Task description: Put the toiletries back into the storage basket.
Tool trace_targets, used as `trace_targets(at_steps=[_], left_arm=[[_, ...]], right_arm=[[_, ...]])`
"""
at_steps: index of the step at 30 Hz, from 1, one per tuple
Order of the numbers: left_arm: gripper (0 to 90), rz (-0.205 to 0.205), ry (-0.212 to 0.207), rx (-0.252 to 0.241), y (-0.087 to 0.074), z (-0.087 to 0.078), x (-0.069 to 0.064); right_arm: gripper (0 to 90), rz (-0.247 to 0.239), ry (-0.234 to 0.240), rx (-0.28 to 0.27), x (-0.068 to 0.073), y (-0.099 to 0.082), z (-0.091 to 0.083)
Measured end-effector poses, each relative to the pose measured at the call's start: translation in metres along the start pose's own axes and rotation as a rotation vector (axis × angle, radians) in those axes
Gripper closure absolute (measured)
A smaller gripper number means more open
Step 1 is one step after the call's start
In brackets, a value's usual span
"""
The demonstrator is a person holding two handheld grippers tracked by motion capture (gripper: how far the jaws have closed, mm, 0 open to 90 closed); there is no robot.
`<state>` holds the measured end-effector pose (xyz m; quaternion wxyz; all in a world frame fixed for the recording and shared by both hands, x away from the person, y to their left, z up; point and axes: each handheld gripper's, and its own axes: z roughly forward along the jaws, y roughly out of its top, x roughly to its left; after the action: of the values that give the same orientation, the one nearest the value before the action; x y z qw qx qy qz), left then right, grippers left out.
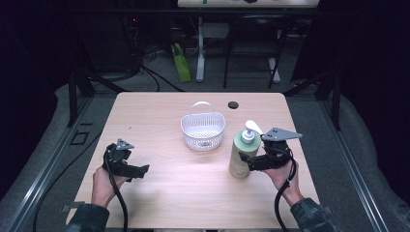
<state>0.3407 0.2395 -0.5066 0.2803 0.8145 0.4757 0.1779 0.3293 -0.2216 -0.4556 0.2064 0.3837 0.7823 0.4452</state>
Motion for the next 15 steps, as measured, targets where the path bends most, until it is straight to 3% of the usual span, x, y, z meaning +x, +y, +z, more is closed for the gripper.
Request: trace_targets(at_steps=[12, 15], left_arm=[[0.0, 0.001, -0.003, 0.0, 0.0, 0.001, -0.002], [0.0, 0.005, -0.005, 0.005, 0.0, 0.001, -0.002]], right_arm=[[0.0, 0.015, 0.007, -0.046, 0.003, 0.008, -0.006], [2.0, 0.008, 0.001, -0.089, 0.005, 0.011, -0.011]])
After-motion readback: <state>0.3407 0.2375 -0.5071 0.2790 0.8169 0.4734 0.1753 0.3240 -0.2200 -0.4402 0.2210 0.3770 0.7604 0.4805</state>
